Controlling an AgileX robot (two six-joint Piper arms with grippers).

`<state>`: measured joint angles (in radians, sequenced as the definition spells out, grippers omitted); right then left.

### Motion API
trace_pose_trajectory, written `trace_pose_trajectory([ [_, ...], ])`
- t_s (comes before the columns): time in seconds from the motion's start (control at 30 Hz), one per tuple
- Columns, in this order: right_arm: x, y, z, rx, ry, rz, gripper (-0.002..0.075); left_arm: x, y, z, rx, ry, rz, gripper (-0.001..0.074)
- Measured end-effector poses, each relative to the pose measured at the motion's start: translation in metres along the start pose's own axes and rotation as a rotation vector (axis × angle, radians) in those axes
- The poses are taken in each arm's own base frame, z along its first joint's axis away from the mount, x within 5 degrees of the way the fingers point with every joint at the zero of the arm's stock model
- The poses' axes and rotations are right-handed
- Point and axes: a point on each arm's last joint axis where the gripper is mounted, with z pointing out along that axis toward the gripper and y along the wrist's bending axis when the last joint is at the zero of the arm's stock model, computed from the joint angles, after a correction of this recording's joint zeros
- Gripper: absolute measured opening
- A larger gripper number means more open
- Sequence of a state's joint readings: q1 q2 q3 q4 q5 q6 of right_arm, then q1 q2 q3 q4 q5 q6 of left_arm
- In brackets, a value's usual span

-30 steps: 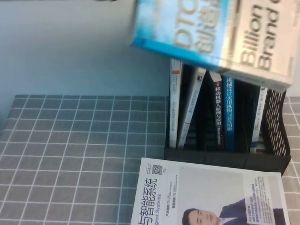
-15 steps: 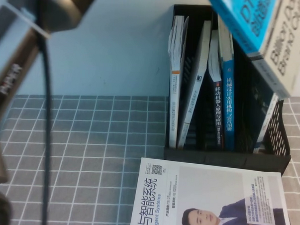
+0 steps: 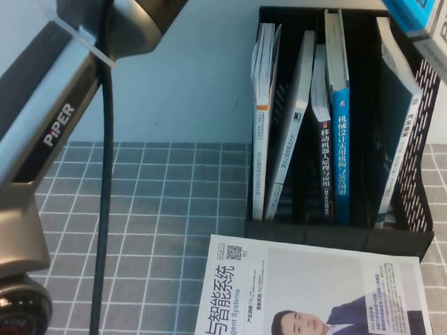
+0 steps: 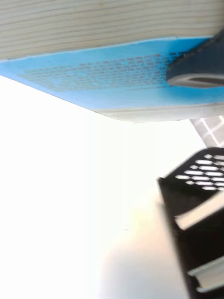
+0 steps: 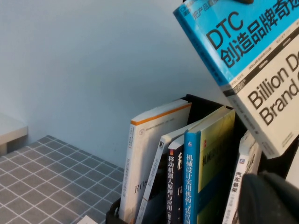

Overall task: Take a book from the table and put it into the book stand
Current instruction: Place the book on the book shelf

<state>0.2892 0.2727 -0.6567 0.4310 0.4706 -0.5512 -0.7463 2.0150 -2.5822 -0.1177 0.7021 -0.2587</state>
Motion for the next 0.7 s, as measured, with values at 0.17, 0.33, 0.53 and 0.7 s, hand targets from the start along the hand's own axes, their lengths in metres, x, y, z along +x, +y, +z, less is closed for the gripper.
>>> trace_pose_trajectory([
  [0.17, 0.0, 0.0, 0.0, 0.004, 0.003, -0.004, -0.0003, 0.003, 0.0, 0.005, 0.01, -0.005, 0.0, 0.0183],
  [0.33, 0.001, -0.001, 0.0, 0.007, 0.008, -0.012, -0.0003, 0.025, 0.016, 0.025, -0.084, 0.089, 0.087, 0.0183],
  [0.53, 0.002, -0.001, 0.0, 0.011, 0.017, -0.026, -0.0003, 0.051, 0.043, 0.04, -0.297, 0.222, 0.13, 0.0183],
  [0.7, 0.002, -0.001, 0.0, 0.014, 0.02, -0.033, -0.0003, 0.051, 0.04, 0.039, -0.305, 0.218, 0.107, 0.0183],
])
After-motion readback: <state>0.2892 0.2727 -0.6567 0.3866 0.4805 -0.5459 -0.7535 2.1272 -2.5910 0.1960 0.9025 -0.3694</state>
